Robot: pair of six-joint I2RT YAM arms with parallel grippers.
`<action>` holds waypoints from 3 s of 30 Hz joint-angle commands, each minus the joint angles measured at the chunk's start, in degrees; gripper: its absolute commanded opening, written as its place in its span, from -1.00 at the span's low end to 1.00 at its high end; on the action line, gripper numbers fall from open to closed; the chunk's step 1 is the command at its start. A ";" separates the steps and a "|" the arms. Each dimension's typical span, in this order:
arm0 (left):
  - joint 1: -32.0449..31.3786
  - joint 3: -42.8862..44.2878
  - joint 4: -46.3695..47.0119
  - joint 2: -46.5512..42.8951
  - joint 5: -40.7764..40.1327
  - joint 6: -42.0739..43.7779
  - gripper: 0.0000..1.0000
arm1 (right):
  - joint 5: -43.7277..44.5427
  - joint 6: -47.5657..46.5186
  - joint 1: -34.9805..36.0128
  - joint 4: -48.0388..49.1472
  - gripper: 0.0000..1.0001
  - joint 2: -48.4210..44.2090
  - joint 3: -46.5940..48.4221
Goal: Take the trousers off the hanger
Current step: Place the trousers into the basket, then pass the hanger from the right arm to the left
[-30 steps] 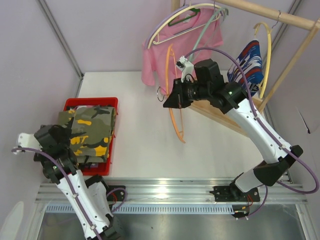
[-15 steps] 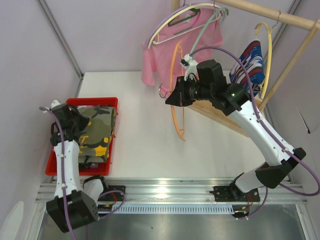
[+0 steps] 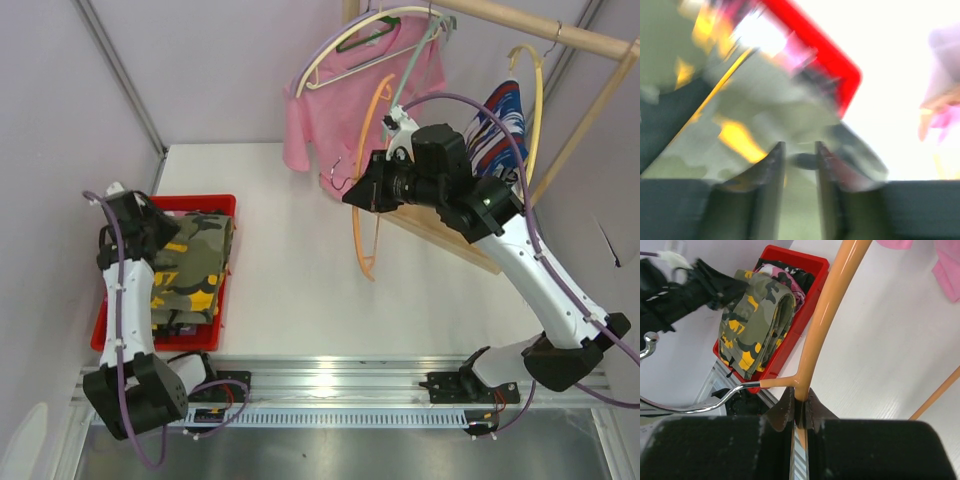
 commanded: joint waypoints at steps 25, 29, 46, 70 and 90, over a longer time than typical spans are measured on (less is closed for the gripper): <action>-70.64 22.09 25.99 7.61 -11.14 25.85 0.56 | -2.45 28.04 -14.86 27.32 -1.00 -5.00 -5.39; -71.69 25.25 26.61 13.15 -9.57 24.44 0.55 | -3.07 28.22 -14.86 28.47 -1.00 -4.82 -5.56; -70.55 28.24 11.42 1.75 -30.23 19.07 0.65 | -1.76 23.83 -11.70 29.27 -1.00 -0.52 -2.85; -70.11 21.31 14.91 1.81 -10.26 22.51 0.76 | -8.08 18.02 -6.77 25.39 -1.00 10.29 10.34; -67.30 16.47 36.80 6.65 -20.38 24.00 0.15 | -4.48 32.88 -4.75 37.17 -1.00 8.45 3.40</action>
